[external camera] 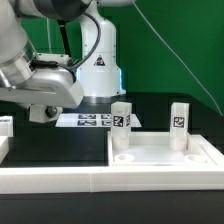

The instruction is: Assemble square table

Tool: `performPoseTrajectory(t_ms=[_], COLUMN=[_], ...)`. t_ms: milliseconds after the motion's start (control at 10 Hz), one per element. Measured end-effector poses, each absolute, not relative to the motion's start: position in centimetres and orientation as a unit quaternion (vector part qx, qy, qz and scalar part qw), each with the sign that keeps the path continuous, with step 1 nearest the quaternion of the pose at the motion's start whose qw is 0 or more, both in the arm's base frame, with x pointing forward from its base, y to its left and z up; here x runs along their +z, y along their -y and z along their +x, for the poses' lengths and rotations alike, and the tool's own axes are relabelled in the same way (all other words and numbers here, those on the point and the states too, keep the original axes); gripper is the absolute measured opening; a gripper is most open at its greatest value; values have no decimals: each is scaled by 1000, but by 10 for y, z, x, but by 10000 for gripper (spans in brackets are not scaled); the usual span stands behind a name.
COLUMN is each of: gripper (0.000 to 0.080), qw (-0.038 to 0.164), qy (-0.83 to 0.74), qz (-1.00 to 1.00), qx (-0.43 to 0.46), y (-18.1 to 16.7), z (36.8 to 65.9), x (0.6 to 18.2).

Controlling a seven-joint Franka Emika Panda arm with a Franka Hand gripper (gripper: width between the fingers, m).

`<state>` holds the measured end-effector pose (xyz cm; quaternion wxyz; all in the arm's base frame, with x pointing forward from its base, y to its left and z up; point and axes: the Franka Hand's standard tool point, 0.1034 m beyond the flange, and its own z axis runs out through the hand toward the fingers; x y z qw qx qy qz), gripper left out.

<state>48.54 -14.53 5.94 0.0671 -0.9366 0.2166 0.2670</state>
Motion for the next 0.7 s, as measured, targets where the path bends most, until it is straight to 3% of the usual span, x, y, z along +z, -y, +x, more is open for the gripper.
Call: performPoseTrajectory(t_ms=[200,700], gripper=[291,291], qw=[50,6], qy=[-221,-233], qz=[-953,-972], qx=[201,41], y=[144,107], z=[492,541], x=[61,79])
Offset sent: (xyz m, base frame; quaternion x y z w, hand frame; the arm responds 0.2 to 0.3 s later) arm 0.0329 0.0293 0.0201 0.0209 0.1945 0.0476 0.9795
